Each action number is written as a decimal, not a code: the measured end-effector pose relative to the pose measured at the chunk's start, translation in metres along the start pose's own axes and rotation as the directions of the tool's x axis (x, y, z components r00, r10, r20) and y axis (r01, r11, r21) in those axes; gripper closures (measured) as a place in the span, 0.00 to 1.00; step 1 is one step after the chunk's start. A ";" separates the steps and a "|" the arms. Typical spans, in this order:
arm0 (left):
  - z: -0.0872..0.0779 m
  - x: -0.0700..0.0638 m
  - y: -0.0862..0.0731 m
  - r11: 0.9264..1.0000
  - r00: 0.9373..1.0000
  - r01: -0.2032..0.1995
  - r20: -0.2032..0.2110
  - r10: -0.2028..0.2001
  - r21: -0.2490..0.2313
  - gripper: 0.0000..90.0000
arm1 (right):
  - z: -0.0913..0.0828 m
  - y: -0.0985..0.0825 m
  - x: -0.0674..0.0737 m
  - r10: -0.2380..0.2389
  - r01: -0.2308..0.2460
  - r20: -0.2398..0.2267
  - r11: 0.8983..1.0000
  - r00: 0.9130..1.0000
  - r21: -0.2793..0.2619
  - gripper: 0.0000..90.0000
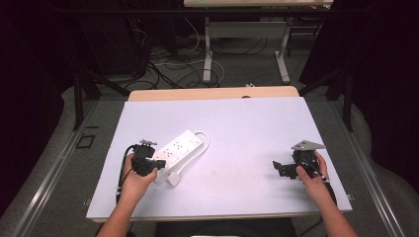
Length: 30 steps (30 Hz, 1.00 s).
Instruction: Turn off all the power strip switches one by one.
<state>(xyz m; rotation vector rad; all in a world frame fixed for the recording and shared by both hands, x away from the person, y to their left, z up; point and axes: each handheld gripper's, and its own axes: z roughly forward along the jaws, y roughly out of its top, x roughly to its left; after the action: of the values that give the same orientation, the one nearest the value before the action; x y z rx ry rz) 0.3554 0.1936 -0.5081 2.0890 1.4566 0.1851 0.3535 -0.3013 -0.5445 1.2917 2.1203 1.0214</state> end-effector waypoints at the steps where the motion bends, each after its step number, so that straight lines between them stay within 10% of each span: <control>1: 0.001 0.001 -0.001 1.000 1.000 0.003 -0.001 -0.003 -0.002 1.00 | 0.000 0.000 0.000 0.000 0.000 0.000 1.000 1.000 0.000 0.00; 30: 0.005 0.009 -0.010 0.999 0.999 0.037 -0.017 -0.037 0.014 1.00 | -0.001 0.000 0.000 -0.003 0.003 0.003 1.000 1.000 -0.001 0.00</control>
<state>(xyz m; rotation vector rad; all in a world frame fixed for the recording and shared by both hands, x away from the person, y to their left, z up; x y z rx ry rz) 0.3532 0.2024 -0.5190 2.0746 1.5100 0.1787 0.3531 -0.3018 -0.5441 1.2881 2.1192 1.0185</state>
